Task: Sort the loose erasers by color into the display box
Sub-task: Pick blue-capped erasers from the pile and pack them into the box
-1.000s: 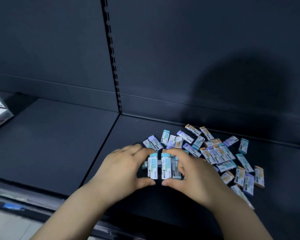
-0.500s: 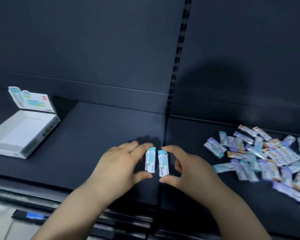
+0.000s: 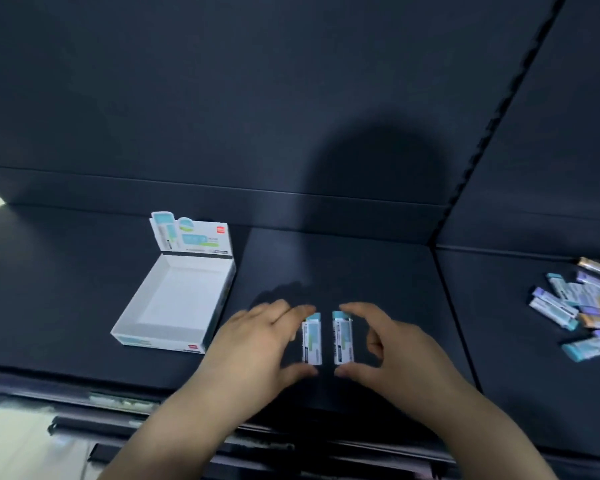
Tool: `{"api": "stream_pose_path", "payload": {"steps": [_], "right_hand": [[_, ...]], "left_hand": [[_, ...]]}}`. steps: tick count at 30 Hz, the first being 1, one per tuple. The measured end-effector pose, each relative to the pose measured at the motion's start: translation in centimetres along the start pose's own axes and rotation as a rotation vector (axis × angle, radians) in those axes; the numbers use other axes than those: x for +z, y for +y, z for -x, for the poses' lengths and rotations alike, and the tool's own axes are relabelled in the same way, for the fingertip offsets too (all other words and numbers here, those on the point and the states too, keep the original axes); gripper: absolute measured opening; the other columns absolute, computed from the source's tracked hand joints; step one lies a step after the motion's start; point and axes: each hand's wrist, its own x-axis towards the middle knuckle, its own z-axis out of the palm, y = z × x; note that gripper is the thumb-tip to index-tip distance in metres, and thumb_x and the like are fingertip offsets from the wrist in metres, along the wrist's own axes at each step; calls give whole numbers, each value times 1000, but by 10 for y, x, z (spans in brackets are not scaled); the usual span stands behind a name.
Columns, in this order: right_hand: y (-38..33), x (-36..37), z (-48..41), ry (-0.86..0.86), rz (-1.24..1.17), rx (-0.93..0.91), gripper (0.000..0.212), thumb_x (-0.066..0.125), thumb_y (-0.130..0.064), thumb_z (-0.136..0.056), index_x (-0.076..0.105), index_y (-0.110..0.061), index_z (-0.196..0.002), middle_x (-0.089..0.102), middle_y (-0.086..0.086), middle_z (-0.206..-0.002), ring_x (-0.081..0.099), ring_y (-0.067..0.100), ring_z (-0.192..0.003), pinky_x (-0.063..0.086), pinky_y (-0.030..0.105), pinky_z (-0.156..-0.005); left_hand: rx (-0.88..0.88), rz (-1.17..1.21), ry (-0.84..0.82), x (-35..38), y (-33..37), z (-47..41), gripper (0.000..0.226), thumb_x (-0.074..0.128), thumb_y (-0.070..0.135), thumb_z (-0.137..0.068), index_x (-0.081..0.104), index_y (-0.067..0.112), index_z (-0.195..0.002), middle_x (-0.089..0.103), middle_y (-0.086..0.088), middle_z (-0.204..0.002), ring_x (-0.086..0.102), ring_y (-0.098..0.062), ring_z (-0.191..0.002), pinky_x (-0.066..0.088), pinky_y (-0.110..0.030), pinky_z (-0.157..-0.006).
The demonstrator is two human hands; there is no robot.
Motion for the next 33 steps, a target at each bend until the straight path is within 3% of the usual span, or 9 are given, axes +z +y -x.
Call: {"api": "stream_pose_path", "payload": {"steps": [5,10,14,17,22,24,27,30,33], "right_hand": [[-15,6,-17,-45,-15,-56,71,68,-54,-74,28,-51,-132,42,-18,-66,45,-6,-62,33,14,-58],[-42,17,-37,-88,0,-126,70,66,-54,-76,26,-49,-134,39,-22,-68,42,-7,-63,32,12,-60],[-66,31,-50,-78,-2,-132,70,65,-55,-76,25,-50,-133,38,-21,-69,41,-7,-64,32,13,-61],[-85,43,-66,-41,17,-107,71,65,-57,-76,24,-50,-134,38,-20,-68,40,-7,-62,32,13,-60],[-129,67,-90,80,0,-10,70,66,-55,-75,26,-47,-133,43,-15,-70,45,-2,-63,35,15,-56],[-145,75,-99,114,-24,40,69,66,-53,-76,27,-46,-133,43,-16,-69,46,-2,-63,37,14,-55],[-166,88,-115,158,-11,100,72,66,-54,-76,26,-46,-135,45,-12,-71,46,3,-64,37,17,-59],[-179,97,-126,166,-6,127,70,68,-53,-75,31,-46,-134,51,-9,-76,51,5,-70,41,20,-62],[-184,101,-141,123,50,138,69,66,-49,-78,30,-41,-137,49,-11,-77,49,8,-75,35,22,-59]], "left_hand": [[-69,13,15,-10,-17,8,77,79,59,-52,55,28,-118,53,15,-76,58,-8,-68,46,-19,-59],[-143,-47,21,-19,-40,20,77,80,60,-50,60,25,-116,56,15,-78,60,-7,-68,48,-20,-58],[-175,-16,40,-28,-72,30,68,70,60,-57,61,26,-116,55,15,-78,57,-7,-67,44,-19,-58],[-209,-7,11,-35,-109,38,73,84,52,-50,63,26,-115,55,13,-79,59,-10,-66,44,-21,-58],[-190,35,-58,-46,-179,50,75,85,50,-51,62,26,-118,55,10,-85,61,-14,-72,45,-24,-58],[-155,44,-86,-52,-198,49,74,82,51,-56,58,29,-123,56,10,-92,62,-15,-82,46,-26,-64],[-136,64,-147,-62,-221,41,73,64,57,-75,33,41,-139,46,16,-105,50,-8,-102,38,-21,-78],[-80,68,-181,-59,-233,31,72,55,61,-79,24,43,-141,39,17,-95,47,-4,-98,32,-19,-71],[-70,96,-208,-48,-237,23,72,55,63,-79,26,40,-141,52,17,-111,51,-5,-101,36,-20,-73]]}}
